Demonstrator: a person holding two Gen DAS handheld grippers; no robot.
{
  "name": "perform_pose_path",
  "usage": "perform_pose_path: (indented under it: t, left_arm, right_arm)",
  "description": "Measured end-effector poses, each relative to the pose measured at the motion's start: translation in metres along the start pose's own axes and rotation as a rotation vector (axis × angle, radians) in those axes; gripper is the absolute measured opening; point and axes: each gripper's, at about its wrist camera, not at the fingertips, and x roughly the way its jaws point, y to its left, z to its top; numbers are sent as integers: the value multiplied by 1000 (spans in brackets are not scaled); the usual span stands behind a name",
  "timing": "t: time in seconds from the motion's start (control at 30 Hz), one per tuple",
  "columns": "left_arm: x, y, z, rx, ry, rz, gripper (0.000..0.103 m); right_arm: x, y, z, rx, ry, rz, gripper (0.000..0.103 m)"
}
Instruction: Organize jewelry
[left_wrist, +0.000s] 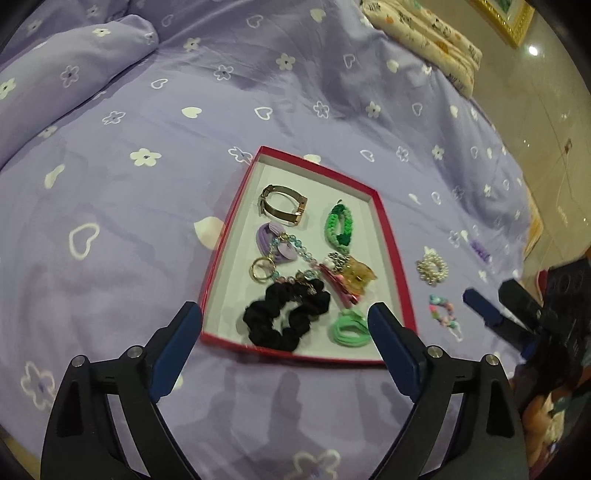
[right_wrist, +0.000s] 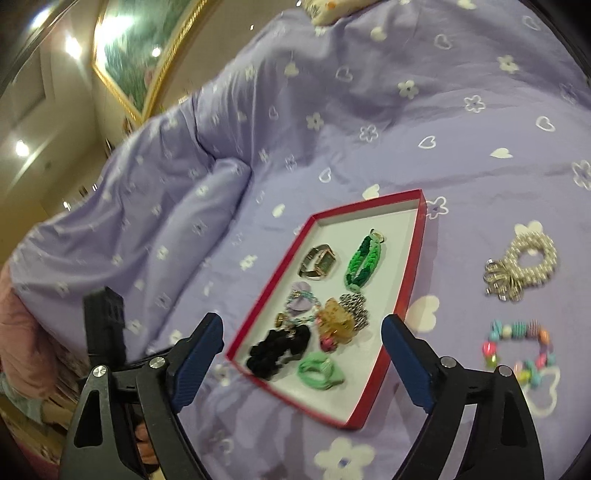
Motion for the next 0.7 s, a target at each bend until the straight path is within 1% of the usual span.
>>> perform_pose_path:
  t: [0.13,0.23,0.3,0.47,0.6,0.7]
  left_arm:
    - [-13,-2,-14,-7,-13,17,96]
    - [-20,-5,-27,0,-15,38,97]
    - [-22,-5,-35,6,-13,44,98]
    - [-28,-8,-51,27,-17,88,98]
    - [-35,-11,-57,68,-34,154,98]
    - [-42,-15,-58,107,-55,202,98]
  right_arm:
    - [-25,-2,-20,52,-57,21,94]
    - [-41,-1,-34,69,-101,3,96]
    - [-46,-1,-40,67,-114,-10,98]
    - [-52,11,-54,3,-106,-65,98]
    - [-52,27,-61,-76,-96,-134,99]
    - [-50,40,-63,-143,-83,-201,99]
